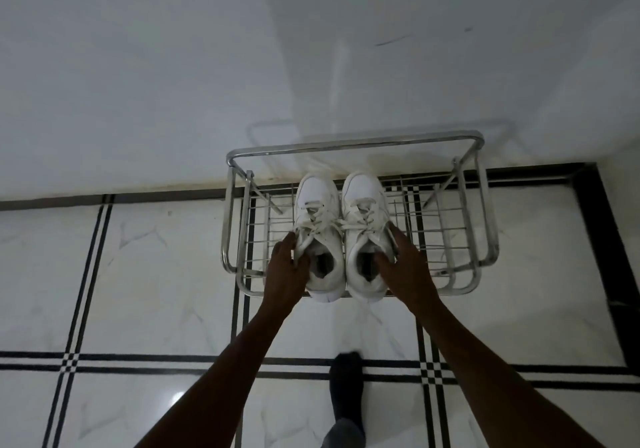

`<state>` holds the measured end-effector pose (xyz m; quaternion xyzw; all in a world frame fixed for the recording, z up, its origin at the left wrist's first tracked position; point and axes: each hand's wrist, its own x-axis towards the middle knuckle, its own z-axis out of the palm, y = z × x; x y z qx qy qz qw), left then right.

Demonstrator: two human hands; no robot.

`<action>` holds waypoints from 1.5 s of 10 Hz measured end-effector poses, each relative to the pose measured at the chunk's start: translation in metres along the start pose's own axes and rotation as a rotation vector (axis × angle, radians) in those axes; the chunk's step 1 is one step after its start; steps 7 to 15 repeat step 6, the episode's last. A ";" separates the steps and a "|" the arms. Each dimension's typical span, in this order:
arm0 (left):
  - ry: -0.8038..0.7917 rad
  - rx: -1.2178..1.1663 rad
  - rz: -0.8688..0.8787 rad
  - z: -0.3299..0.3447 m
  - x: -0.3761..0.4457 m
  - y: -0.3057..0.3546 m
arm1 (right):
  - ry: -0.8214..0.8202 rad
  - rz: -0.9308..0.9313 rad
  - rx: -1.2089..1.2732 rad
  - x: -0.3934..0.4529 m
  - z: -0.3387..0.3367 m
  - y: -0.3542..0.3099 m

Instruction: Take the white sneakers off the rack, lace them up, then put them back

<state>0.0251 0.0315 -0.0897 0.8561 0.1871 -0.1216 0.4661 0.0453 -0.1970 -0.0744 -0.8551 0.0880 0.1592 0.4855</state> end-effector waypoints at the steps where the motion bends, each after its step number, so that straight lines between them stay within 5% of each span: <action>1: 0.005 -0.001 0.020 0.000 0.005 0.008 | 0.007 0.041 0.036 0.010 0.001 0.001; 6: -0.011 0.141 -0.060 -0.016 0.008 0.020 | -0.006 -0.002 -0.194 0.011 -0.015 -0.011; 15: -0.011 0.141 -0.060 -0.016 0.008 0.020 | -0.006 -0.002 -0.194 0.011 -0.015 -0.011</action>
